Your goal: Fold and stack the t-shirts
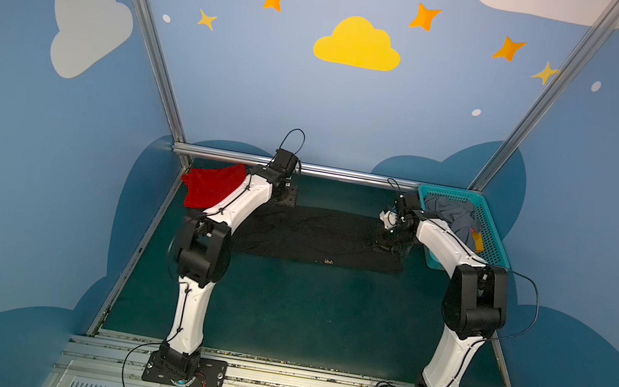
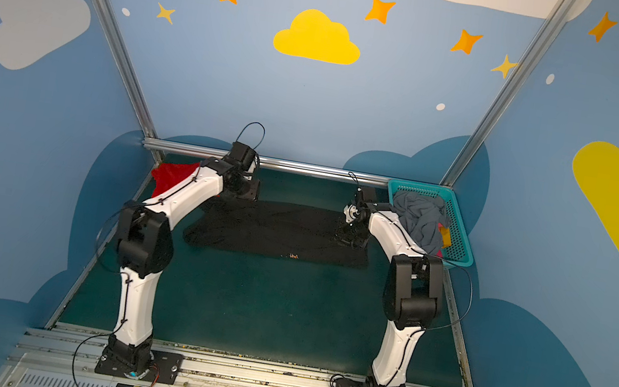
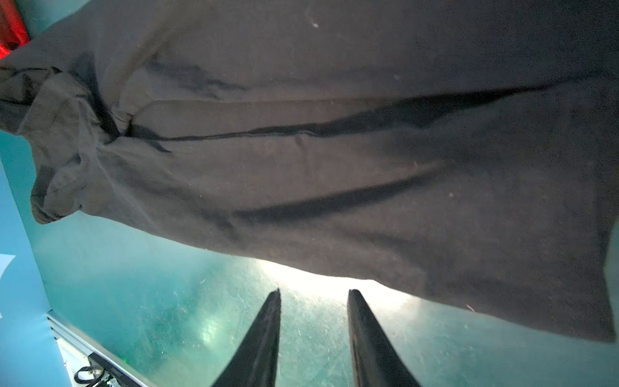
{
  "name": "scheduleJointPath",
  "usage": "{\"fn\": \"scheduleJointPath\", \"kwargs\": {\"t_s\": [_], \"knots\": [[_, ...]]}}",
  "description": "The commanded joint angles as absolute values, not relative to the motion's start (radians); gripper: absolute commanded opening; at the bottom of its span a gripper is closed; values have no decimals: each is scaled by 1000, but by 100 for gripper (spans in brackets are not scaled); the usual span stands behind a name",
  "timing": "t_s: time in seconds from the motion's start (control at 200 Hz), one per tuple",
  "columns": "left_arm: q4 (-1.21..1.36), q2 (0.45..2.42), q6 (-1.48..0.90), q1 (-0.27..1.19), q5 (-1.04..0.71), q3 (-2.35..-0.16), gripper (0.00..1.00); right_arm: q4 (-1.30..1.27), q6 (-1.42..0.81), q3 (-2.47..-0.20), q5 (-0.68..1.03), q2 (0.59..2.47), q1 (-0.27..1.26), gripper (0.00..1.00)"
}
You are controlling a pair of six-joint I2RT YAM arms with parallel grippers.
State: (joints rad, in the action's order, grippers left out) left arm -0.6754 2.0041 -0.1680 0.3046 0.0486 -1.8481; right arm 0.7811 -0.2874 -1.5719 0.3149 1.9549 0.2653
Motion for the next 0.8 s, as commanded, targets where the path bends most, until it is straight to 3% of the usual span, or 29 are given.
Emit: {"fn": "scheduleJointPath", "kwargs": {"t_s": [0.0, 0.235, 0.516, 0.791], "knots": [[-618, 1888, -272, 291, 129, -1705, 38, 798, -268, -1624, 335, 2000, 269, 36], [-607, 1887, -359, 261, -11, -1480, 7, 824, -238, -1756, 361, 2135, 280, 14], [-530, 1969, -388, 201, -36, -1445, 5, 810, -235, -1729, 344, 2183, 281, 10], [-529, 2172, -306, 143, -69, -1666, 8, 800, -233, -1652, 312, 2165, 276, 14]]}}
